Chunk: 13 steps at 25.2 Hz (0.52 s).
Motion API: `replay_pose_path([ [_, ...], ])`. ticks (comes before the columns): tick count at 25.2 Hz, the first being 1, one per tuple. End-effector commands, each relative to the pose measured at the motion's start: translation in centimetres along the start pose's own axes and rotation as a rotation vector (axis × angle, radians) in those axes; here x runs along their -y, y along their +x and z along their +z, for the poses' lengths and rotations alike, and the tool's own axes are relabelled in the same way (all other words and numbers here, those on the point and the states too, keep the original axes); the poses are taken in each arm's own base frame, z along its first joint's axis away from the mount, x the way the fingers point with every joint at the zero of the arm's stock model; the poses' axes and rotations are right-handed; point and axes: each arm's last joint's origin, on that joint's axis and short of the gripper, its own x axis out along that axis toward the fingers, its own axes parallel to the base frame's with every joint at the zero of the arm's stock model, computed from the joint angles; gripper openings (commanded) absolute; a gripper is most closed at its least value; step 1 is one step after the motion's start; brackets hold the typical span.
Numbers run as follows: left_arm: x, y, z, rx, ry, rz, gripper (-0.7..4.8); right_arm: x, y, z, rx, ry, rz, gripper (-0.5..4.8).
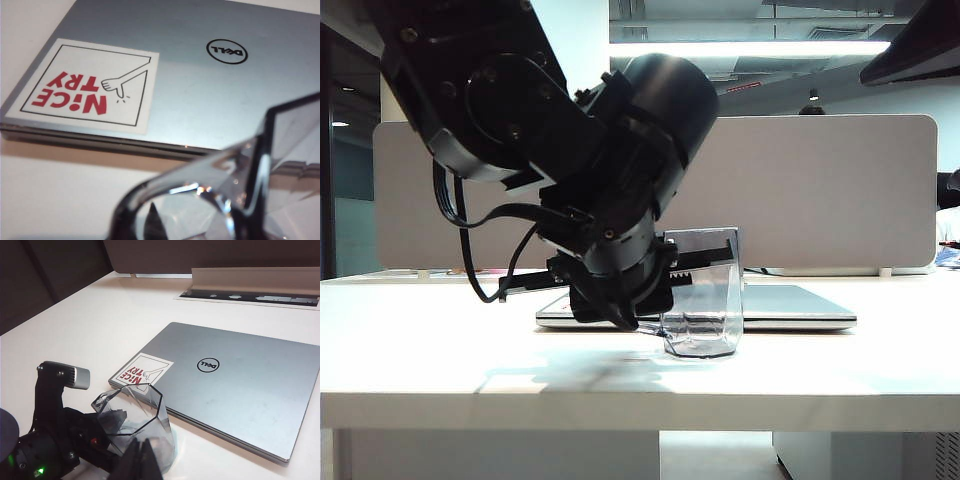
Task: Pick up the water cup and place it on the side of the laptop close to you.
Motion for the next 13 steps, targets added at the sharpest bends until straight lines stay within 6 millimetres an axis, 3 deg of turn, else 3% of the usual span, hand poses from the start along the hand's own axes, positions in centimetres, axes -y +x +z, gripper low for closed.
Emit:
replay_pose_path([
  [1, 0.1, 0.0, 0.1, 0.002, 0.015, -0.01, 0.32, -0.1, -0.1, 0.2, 0.015, -0.005, 0.003, -0.02],
  [5, 0.1, 0.0, 0.1, 0.001, 0.038, -0.012, 0.37, -0.1, -0.1, 0.2, 0.014, -0.005, 0.003, -0.02],
  [7, 0.2, 0.0, 0.1, 0.001, 0.078, -0.015, 0.95, -0.1, -0.1, 0.2, 0.014, -0.005, 0.003, -0.02],
  [13, 0.5, -1.1, 0.1, -0.021, 0.206, -0.031, 0.99, 0.0, -0.1, 0.2, 0.015, -0.005, 0.003, -0.02],
])
